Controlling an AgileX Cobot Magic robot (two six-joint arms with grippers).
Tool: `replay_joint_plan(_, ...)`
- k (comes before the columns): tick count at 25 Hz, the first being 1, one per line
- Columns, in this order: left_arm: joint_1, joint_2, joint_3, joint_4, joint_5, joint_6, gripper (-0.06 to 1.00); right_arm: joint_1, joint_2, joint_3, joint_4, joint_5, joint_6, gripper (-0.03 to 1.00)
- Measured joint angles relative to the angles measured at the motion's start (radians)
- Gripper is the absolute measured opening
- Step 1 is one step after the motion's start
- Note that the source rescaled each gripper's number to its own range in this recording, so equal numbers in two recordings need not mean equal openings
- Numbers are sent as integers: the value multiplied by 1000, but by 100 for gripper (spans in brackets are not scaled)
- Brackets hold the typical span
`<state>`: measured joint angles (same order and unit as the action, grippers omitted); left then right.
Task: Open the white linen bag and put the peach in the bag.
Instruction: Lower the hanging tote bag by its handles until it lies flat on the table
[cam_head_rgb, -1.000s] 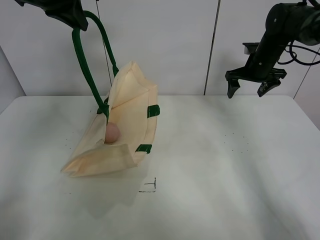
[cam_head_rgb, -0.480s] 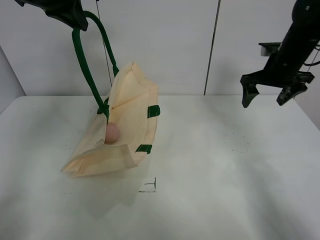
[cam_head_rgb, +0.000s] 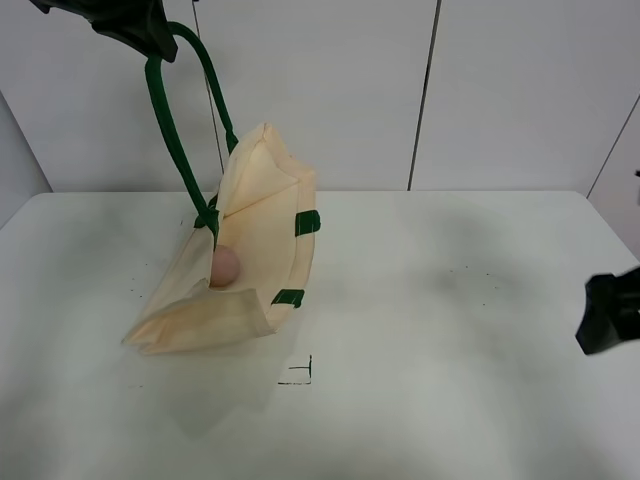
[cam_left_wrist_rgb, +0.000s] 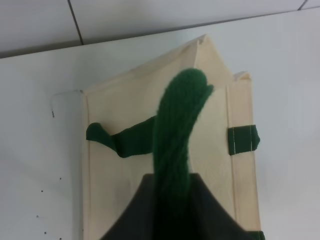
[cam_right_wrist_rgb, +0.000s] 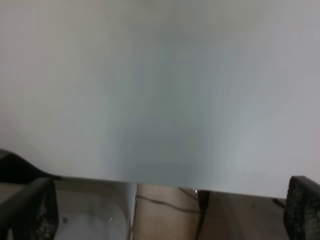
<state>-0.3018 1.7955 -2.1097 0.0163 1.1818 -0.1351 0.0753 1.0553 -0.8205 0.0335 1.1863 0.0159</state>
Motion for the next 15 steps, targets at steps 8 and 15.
replay_joint_plan(8, 0, 0, 0, 0, 0, 0, 0, 0, -540, 278, -1, -134, -28, 100)
replay_joint_plan(15, 0, 0, 0, -1, 1, 0, 0, 0, -857, 326, -1, -156, -42, 100)
